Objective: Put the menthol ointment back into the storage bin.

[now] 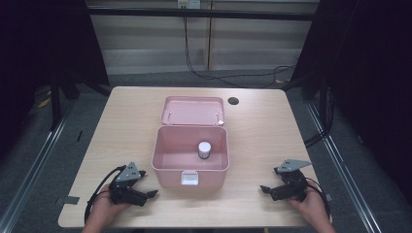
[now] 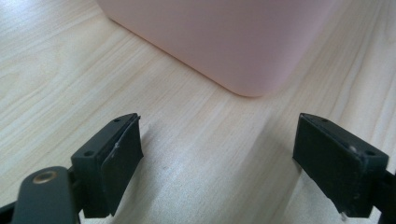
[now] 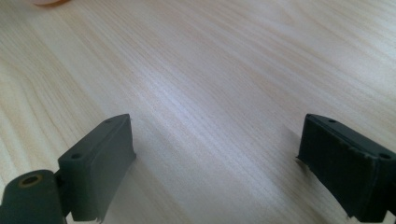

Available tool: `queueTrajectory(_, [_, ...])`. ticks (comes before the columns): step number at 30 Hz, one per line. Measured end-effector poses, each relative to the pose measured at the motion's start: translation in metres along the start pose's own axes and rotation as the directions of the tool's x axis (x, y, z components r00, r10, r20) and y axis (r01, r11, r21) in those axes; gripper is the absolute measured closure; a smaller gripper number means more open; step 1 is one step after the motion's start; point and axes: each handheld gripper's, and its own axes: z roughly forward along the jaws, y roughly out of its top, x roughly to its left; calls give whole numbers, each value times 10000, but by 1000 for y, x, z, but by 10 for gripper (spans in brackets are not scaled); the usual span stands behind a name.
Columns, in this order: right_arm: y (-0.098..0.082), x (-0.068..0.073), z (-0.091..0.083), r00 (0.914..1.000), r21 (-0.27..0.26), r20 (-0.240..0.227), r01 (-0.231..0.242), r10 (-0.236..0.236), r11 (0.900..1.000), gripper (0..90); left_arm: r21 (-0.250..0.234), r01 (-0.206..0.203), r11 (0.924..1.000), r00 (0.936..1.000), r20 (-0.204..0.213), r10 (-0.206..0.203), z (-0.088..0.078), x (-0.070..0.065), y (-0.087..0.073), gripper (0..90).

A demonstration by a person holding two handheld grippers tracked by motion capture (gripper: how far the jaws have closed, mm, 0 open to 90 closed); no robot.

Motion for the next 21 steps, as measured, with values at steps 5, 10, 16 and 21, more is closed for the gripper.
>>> queueTrajectory(5, [-4, 1, 0, 10000, -309, 63, -73, 75, 9995, 93, -23, 72, 10000, 10000, 26, -72, 0, 0, 0, 150])
queueTrajectory(10, [-5, 1, 0, 10000, -445, 55, -65, 68, 9990, 93, -16, 67, 10000, 10000, 34, -67, 0, 0, 0, 150])
queueTrajectory(16, [-5, 1, 0, 10000, -447, 56, -65, 67, 9990, 93, -2, 10, 10000, 10000, 4, -10, 0, 0, 0, 150])
queueTrajectory(21, [-5, 1, 0, 9999, -442, 94, -101, 105, 9990, 93, -11, 59, 10000, 10000, 28, -59, 0, 0, 0, 150])
